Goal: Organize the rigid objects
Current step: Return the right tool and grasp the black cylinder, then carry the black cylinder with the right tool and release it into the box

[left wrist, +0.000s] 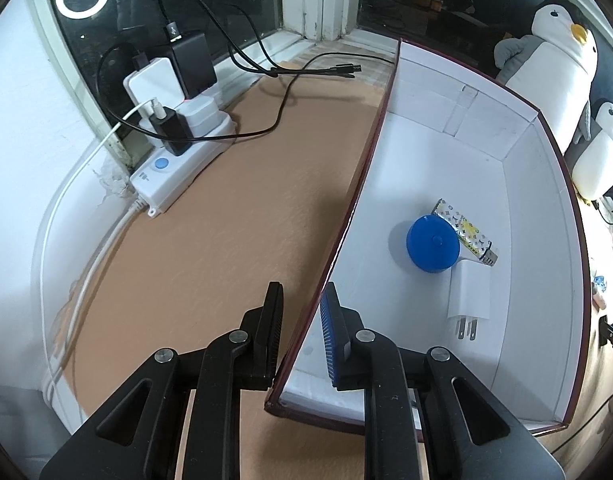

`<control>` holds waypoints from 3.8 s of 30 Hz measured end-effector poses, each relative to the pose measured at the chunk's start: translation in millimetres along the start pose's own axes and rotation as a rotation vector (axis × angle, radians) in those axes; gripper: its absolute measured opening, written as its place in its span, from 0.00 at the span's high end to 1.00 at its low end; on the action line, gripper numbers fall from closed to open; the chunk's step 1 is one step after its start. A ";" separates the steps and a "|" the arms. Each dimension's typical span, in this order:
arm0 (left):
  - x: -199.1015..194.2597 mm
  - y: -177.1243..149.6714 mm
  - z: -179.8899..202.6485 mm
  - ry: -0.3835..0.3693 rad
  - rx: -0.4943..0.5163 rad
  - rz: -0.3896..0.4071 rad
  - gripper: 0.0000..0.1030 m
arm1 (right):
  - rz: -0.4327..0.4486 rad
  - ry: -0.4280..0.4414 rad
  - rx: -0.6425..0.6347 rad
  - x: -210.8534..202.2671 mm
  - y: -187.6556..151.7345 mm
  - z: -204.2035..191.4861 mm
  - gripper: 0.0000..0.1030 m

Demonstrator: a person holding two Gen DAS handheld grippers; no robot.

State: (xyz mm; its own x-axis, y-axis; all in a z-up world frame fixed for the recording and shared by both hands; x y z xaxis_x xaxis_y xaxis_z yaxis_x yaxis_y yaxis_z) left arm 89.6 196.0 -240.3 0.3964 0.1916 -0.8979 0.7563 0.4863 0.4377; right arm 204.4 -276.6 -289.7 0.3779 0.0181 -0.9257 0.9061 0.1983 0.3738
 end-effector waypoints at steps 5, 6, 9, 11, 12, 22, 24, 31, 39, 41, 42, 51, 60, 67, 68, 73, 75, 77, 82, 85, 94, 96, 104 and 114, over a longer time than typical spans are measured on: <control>-1.9 -1.6 -2.3 0.008 -0.011 0.003 0.83 | -0.019 0.012 -0.014 6.6 1.6 1.7 0.55; -2.2 -1.8 -2.7 0.010 -0.013 0.004 0.83 | -0.020 0.012 -0.019 6.8 2.1 2.0 0.57; -3.3 -2.2 -3.6 0.013 -0.020 0.006 0.83 | -0.025 0.015 -0.036 6.7 2.8 1.2 0.65; -4.0 -2.2 -3.7 0.015 -0.022 0.007 0.83 | -0.028 0.020 -0.046 6.6 3.5 -0.3 0.73; -4.6 -2.3 -3.7 0.016 -0.023 0.008 0.83 | -0.029 0.021 -0.049 6.1 3.6 -1.3 0.76; -8.1 -2.7 -4.1 0.014 -0.021 0.014 0.83 | -0.032 0.035 -0.047 0.9 -1.9 -3.8 0.86; -8.4 -2.7 -3.8 0.012 -0.021 0.015 0.83 | -0.032 0.035 -0.042 -0.4 -3.9 -4.2 0.86; -9.9 -3.0 -3.2 0.004 -0.019 0.019 0.83 | -0.032 0.042 -0.041 -6.3 -9.1 -9.5 0.86; -9.1 -1.5 -2.4 -0.010 -0.019 0.022 0.83 | 0.020 0.077 -0.077 -37.1 0.4 -37.0 0.86; -8.3 -0.5 -1.8 -0.014 -0.019 0.022 0.83 | 0.043 0.091 -0.103 -49.2 6.2 -51.5 0.86; -8.3 -0.2 -1.5 -0.016 -0.018 0.022 0.83 | 0.056 0.100 -0.118 -55.5 9.1 -59.6 0.86; -4.3 5.3 1.5 -0.033 -0.011 0.022 0.83 | 0.147 0.197 -0.271 -105.2 29.5 -147.4 0.86; -0.6 6.8 0.8 -0.047 -0.013 0.019 0.83 | 0.197 0.292 -0.438 -136.9 33.8 -241.5 0.86; 1.8 7.9 0.4 -0.058 -0.013 0.017 0.83 | 0.198 0.333 -0.541 -140.5 34.3 -301.8 0.86; 2.3 8.4 0.7 -0.059 -0.013 0.017 0.83 | 0.196 0.336 -0.556 -139.5 34.1 -310.5 0.86; 5.7 10.7 1.3 -0.069 -0.016 0.018 0.83 | 0.175 0.345 -0.604 -130.1 32.1 -337.6 0.86; 7.4 11.3 2.2 -0.070 -0.013 0.019 0.83 | 0.163 0.347 -0.615 -125.7 31.2 -343.7 0.86; 8.8 12.0 2.7 -0.073 -0.013 0.019 0.84 | 0.149 0.351 -0.620 -120.7 31.0 -350.0 0.86; 10.5 12.9 5.0 -0.086 -0.011 0.020 0.87 | 0.127 0.345 -0.642 -108.7 32.2 -362.9 0.86; 11.3 13.5 6.6 -0.091 -0.012 0.023 0.89 | 0.114 0.342 -0.652 -103.2 31.9 -366.1 0.86; 12.6 14.8 6.7 -0.100 -0.009 0.031 0.89 | 0.080 0.333 -0.668 -89.8 27.5 -377.1 0.86; 12.7 14.7 6.7 -0.101 -0.010 0.030 0.89 | 0.074 0.331 -0.667 -87.3 27.1 -379.1 0.86; 13.0 14.6 6.9 -0.101 -0.010 0.030 0.89 | 0.068 0.324 -0.667 -82.6 26.8 -381.8 0.85; 13.5 14.9 6.2 -0.100 -0.010 0.029 0.89 | 0.104 0.327 -0.664 -89.7 29.6 -382.3 0.56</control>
State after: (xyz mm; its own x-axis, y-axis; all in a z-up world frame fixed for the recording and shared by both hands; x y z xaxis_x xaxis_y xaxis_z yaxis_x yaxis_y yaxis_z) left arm 109.4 200.6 -245.7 0.4687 0.1201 -0.8752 0.7386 0.4901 0.4628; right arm 124.6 102.3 -218.0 0.2858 0.3386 -0.8965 0.5239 0.7281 0.4421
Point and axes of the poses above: each gripper's, at about its wrist camera, not at the fingertips, and x roughly the way its jaws point, z to its right, y to its top, the point moved 9 cm from there along x, roughly the way its jaws point, and after that the axes turned 6 degrees about -x, right-handed, at the moved point
